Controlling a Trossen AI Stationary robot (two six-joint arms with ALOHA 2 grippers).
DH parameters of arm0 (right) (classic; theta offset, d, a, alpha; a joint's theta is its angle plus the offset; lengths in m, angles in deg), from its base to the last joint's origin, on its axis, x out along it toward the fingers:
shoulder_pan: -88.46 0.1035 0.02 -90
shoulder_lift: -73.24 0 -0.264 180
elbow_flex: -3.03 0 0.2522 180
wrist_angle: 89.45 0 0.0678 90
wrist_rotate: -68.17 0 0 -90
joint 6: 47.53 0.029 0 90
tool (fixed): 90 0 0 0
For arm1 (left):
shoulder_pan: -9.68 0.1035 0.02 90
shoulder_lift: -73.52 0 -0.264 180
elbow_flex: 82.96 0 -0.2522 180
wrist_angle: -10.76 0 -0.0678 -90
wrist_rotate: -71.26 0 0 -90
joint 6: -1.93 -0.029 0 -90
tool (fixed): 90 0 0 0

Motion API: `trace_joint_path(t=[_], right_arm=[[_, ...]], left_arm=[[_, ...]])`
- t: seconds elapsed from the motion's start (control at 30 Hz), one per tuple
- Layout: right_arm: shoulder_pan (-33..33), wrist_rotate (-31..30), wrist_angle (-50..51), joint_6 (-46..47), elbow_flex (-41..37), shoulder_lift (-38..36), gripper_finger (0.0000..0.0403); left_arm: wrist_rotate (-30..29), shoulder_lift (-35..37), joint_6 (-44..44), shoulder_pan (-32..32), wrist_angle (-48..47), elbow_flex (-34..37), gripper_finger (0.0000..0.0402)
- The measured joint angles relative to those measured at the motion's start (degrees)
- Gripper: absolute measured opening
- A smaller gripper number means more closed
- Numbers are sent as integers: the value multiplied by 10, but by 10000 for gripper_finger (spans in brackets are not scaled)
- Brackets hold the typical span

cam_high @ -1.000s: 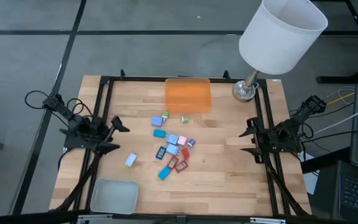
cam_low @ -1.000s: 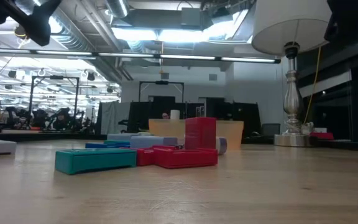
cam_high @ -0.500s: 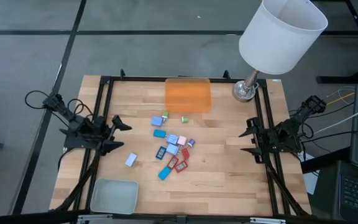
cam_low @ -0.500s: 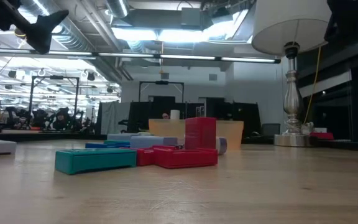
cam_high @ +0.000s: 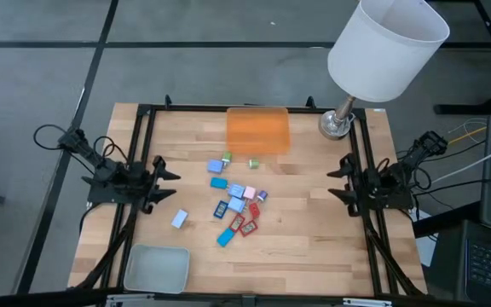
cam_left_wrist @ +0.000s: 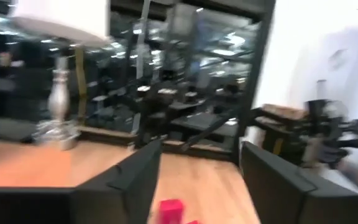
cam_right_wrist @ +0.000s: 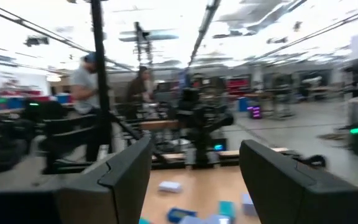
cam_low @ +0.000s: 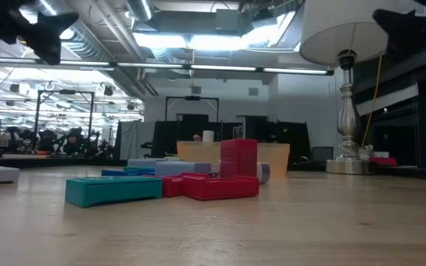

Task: Pick & Place Office items
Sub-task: Put the white digital timer into the gray bin

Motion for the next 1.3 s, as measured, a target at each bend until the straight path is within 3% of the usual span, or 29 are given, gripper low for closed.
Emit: trace_joint_path(t=[0.1, 0.2, 0.37, 0.53, 0.73, 0.87, 1.07, 1.3], right_arm=[[-8, -39, -8, -1, 0, 0, 241], [-18, -79, -8, 3, 0, 1, 241], [-27, -117, -7, 12, 0, 11, 241], [-27, -129, -7, 12, 0, 20, 241], [-27, -129, -7, 12, 0, 23, 241], [-27, -141, -7, 16, 0, 23, 241], [-27, -166, -7, 40, 0, 23, 241], [-27, -174, -7, 3, 0, 23, 241]], left_arm=[[-44, -6, 25, 19, -37, 0, 174], [-69, -22, 49, 39, -90, 0, 175], [-76, -70, 89, 64, -102, -4, 213], [-46, -150, 155, 66, -134, -44, 253], [-46, -292, 251, 67, -333, -155, 261], [-43, -400, 371, 67, -445, -250, 262], [-20, -557, 510, 54, -556, -368, 265], [71, -719, 640, 67, -722, -495, 262]])
